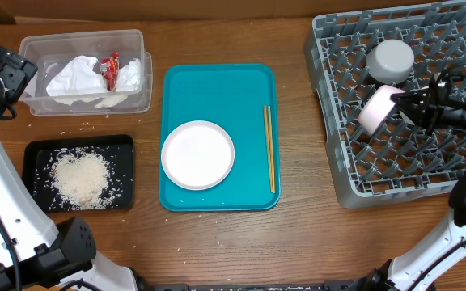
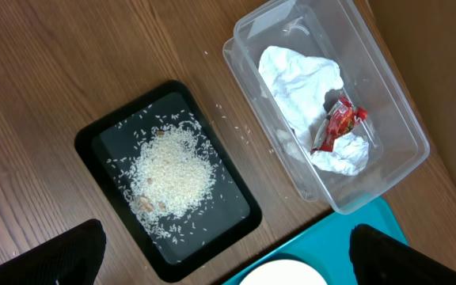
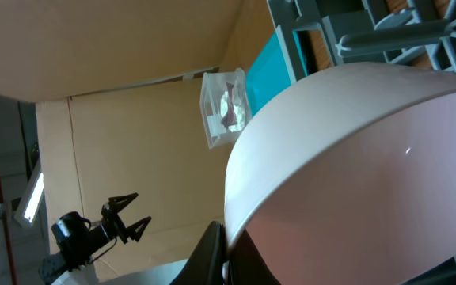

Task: Sort waste into correct bins and load items into the dishwasher
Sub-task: 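Carry the small plate right and set it inverted in the dish rack, then open the right gripper and lift it away from the small plate, then reach the right gripper to the chopsticks on the teal tray and grasp one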

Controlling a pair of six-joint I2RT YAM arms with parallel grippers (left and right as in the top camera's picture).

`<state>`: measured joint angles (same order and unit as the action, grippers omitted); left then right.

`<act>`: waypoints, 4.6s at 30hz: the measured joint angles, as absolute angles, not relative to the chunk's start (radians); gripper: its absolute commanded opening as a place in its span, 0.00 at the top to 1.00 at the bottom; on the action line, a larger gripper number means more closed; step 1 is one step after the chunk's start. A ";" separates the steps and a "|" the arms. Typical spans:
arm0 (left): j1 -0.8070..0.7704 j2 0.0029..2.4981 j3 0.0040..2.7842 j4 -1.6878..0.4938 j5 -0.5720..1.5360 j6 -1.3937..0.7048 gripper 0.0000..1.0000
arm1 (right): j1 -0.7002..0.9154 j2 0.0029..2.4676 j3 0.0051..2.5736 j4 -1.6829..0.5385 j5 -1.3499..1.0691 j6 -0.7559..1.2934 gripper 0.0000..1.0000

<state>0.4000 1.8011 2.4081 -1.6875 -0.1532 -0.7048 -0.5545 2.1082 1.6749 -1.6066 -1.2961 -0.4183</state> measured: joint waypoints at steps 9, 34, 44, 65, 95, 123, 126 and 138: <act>0.400 1.801 2.408 -1.688 -0.153 -0.705 0.00 | -0.661 2.108 1.702 -1.599 -1.171 -0.356 0.84; 0.400 1.801 2.408 -1.687 -0.153 -0.705 0.00 | -0.577 1.811 1.828 -1.544 -0.503 0.141 0.88; 0.400 1.801 2.408 -1.687 -0.153 -0.705 0.00 | -0.306 1.810 1.692 -1.455 -0.242 0.292 0.96; 0.400 1.801 2.408 -1.688 -0.153 -0.705 0.00 | -0.277 1.810 1.544 -1.322 -0.043 0.461 0.96; 0.400 1.801 2.408 -1.687 -0.153 -0.705 0.00 | -0.021 1.651 1.558 -1.228 -0.251 0.357 0.48; 0.400 1.801 2.408 -1.687 -0.153 -0.705 0.00 | 0.575 2.062 1.515 -0.791 0.124 0.389 0.47; 0.400 1.801 2.408 -1.687 -0.153 -0.705 0.00 | 0.576 2.076 1.515 -0.784 0.131 0.388 0.47; 0.400 1.801 2.408 -1.687 -0.153 -0.705 0.00 | 0.575 2.086 1.499 -0.760 0.131 0.389 0.48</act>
